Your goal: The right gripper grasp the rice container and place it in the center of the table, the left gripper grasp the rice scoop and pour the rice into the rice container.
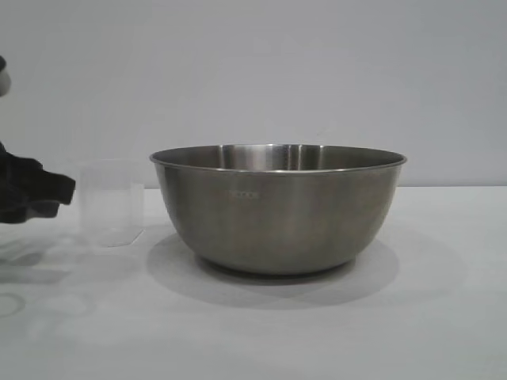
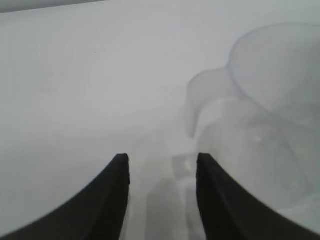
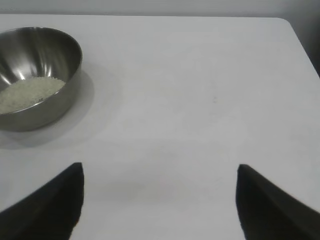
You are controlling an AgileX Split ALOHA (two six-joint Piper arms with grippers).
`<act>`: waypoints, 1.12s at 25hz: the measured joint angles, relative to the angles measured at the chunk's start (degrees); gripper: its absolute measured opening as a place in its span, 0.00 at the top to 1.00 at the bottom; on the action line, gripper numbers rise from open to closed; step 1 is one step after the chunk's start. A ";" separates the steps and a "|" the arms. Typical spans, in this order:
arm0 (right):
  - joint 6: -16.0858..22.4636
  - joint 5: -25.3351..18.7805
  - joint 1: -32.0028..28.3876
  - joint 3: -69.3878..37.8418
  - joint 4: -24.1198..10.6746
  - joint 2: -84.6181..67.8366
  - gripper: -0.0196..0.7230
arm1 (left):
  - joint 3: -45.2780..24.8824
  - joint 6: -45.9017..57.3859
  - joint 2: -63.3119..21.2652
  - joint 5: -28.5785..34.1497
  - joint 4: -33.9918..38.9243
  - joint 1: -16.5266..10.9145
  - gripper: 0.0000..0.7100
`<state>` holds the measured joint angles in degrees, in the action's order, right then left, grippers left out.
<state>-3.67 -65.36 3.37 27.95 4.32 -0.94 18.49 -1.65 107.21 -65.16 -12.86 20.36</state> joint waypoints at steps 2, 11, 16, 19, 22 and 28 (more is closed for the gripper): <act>0.00 0.00 0.00 0.00 0.00 0.00 0.21 | -1.65 1.65 -2.98 0.00 1.69 0.00 0.62; 0.00 0.00 0.00 0.00 0.00 0.00 0.21 | -6.14 4.98 -13.29 2.18 9.32 0.00 0.62; 0.00 0.00 0.00 0.00 0.00 0.00 0.21 | -6.27 5.81 -17.16 6.23 11.14 0.00 0.62; 0.00 0.00 0.00 0.00 0.00 0.00 0.21 | -6.27 5.81 -19.54 10.77 11.03 0.00 0.62; 0.00 0.00 0.00 0.00 0.00 0.00 0.21 | -6.27 5.99 -22.20 17.87 12.03 0.00 0.62; 0.00 0.00 0.00 0.00 0.00 0.00 0.21 | -6.27 5.99 -31.65 31.84 13.84 0.00 0.62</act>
<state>-3.67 -65.36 3.37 27.95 4.32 -0.94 12.21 4.34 75.55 -33.32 0.97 20.36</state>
